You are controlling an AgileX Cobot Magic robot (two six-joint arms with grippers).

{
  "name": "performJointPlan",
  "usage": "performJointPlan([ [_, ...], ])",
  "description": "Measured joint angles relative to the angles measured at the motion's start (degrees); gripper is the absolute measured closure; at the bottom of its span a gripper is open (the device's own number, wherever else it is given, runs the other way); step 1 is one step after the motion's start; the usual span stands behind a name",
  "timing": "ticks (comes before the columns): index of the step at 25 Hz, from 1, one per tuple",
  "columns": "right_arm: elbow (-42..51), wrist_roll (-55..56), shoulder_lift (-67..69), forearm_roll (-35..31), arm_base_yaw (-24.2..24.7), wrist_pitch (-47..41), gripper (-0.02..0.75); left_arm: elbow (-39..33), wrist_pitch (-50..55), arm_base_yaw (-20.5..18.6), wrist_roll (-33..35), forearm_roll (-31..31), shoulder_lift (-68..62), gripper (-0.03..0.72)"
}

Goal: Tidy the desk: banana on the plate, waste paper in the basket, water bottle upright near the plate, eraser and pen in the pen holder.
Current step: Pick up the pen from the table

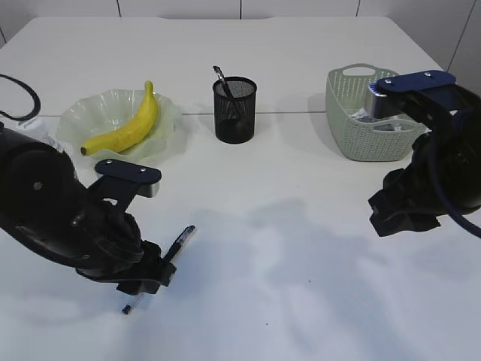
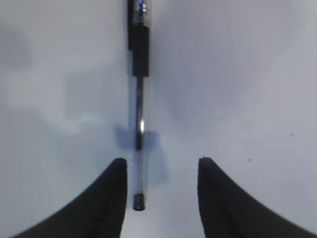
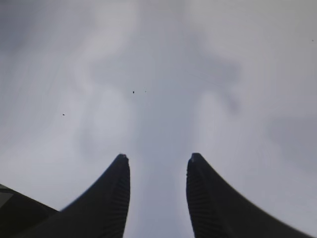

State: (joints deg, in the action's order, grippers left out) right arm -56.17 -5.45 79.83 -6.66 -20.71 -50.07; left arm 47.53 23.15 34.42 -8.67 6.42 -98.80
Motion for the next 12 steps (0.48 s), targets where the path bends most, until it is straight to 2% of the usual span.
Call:
performJointPlan([
  [5, 0.0, 0.0, 0.0, 0.0, 0.0, 0.0, 0.447, 0.0, 0.7, -2.4, -0.1, -1.3, -0.2, 0.354],
  [12, 0.0, 0.0, 0.0, 0.0, 0.0, 0.0, 0.446, 0.0, 1.2, -2.4, -0.1, -2.1, -0.5, 0.354],
])
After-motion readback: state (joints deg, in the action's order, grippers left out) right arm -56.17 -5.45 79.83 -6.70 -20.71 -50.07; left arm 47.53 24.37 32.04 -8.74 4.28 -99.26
